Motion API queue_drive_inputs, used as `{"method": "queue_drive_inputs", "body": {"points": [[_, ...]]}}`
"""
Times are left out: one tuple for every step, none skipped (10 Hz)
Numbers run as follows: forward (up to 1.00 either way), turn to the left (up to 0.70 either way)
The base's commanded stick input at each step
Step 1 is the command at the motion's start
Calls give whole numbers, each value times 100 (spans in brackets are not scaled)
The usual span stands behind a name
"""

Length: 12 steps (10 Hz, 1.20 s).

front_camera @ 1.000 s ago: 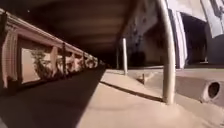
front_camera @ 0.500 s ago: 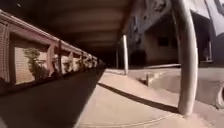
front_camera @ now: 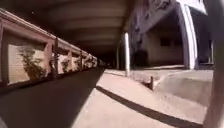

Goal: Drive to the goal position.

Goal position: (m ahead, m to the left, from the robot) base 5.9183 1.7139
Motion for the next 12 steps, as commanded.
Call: {"method": "queue_drive_inputs", "body": {"points": [[85,0],[85,0],[85,0],[85,0],[85,0],[85,0],[85,34],[85,34],[85,29],[85,14],[85,0],[85,0]]}}
